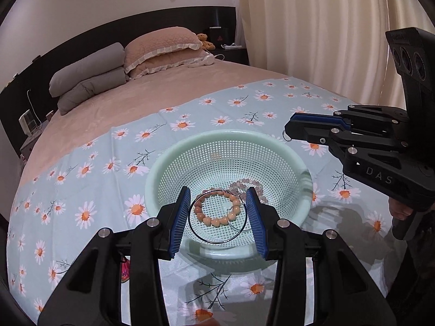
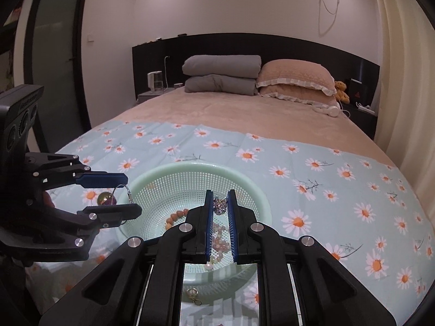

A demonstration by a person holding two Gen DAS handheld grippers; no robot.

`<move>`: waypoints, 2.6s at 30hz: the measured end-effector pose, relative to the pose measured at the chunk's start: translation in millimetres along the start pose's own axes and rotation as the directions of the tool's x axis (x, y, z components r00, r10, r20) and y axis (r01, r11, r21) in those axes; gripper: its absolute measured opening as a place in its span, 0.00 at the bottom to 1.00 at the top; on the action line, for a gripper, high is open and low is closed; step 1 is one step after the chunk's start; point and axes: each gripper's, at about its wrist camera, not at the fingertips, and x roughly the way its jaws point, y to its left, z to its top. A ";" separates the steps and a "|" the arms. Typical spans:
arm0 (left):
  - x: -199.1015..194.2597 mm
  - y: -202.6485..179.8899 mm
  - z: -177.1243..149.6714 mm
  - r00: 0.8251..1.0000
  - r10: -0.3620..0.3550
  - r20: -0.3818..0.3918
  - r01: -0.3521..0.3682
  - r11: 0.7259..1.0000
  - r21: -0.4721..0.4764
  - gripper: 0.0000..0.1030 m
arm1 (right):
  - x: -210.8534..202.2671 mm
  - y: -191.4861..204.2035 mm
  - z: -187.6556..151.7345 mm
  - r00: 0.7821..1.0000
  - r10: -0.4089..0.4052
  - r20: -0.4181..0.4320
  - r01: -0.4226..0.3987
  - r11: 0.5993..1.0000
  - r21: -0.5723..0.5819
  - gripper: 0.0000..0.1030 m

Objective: Organize jewelry
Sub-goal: 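Carry both earrings into the green basket and open both tools, then move both tools back toward the remaining earrings beside the basket, then grasp the pearl drop earring with the right tool while the left tool grasps a silver earring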

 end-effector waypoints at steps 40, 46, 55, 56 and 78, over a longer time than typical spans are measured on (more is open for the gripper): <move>-24.1 0.5 -53.4 0.998 0.058 -0.024 -0.059 0.997 -0.050 0.80 | -16.4 -25.3 -38.8 0.997 -0.021 -0.080 0.031 0.991 0.130 0.53; -27.8 -12.6 -72.2 0.998 0.036 -0.043 -0.039 0.997 -0.071 0.80 | -37.4 -27.5 -64.2 0.994 -0.037 -0.101 0.052 0.987 0.155 0.53; -12.4 -49.6 -93.4 0.996 -0.050 -0.079 0.046 0.998 -0.040 0.80 | -46.1 -12.8 -116.5 0.977 -0.041 -0.208 0.084 0.976 0.201 0.53; -9.0 -53.4 -93.9 0.995 -0.060 -0.083 0.057 0.998 -0.036 0.80 | -45.3 -11.0 -122.6 0.975 -0.041 -0.220 0.088 0.974 0.208 0.53; 47.9 -69.6 -99.6 0.976 -0.094 -0.197 0.091 0.996 -0.027 0.57 | -28.9 20.4 -157.7 0.940 -0.140 -0.311 0.166 0.984 0.059 0.11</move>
